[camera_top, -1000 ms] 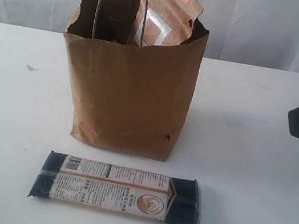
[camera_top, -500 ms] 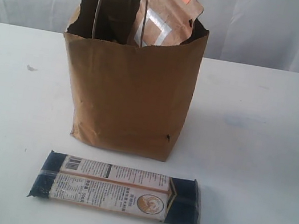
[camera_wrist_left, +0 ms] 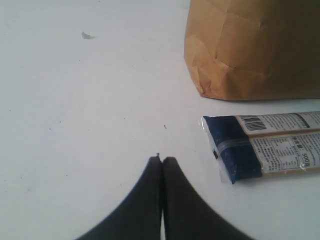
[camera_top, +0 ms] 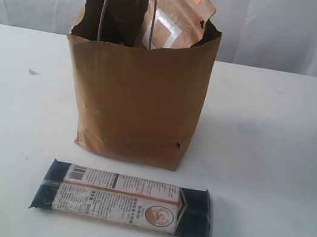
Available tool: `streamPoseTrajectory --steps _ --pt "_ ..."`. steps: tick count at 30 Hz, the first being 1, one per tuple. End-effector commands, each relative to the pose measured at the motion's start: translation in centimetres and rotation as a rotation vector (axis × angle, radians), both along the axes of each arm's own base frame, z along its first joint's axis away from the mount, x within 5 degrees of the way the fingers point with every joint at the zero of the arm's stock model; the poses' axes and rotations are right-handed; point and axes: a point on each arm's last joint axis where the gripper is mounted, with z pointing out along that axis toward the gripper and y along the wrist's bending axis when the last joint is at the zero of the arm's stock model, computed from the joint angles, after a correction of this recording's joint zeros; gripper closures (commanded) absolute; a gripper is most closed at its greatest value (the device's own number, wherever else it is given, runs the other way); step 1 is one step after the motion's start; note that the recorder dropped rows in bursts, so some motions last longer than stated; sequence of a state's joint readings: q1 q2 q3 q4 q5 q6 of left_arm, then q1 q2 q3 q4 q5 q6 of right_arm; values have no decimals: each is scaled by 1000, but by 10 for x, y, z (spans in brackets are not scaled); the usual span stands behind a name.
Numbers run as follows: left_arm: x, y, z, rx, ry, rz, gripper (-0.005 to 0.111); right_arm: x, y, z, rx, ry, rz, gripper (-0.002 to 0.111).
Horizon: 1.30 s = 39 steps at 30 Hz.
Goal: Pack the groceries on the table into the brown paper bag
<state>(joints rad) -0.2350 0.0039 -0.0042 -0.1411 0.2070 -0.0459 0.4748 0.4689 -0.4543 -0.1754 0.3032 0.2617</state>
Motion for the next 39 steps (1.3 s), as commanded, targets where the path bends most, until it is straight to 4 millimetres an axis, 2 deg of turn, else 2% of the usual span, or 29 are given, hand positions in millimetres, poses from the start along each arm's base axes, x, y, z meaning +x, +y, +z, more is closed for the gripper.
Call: streamPoseTrajectory --steps 1,5,11,19,23,39 --pt "0 0 -1 -6 2 2 107 -2 -6 -29 6 -26 -41 54" --pt "0 0 -1 -6 2 2 107 -7 -12 -56 5 25 -84 54" --pt "0 0 -1 -6 2 2 107 -16 -20 -83 31 49 -138 54" --pt "0 0 -1 -6 2 2 107 -28 -24 -106 48 8 -146 54" --pt "0 0 -1 -6 2 2 107 -32 -26 -114 56 -12 -160 54" --pt "0 0 -1 -6 2 2 107 -38 -30 -113 52 -58 -179 54"
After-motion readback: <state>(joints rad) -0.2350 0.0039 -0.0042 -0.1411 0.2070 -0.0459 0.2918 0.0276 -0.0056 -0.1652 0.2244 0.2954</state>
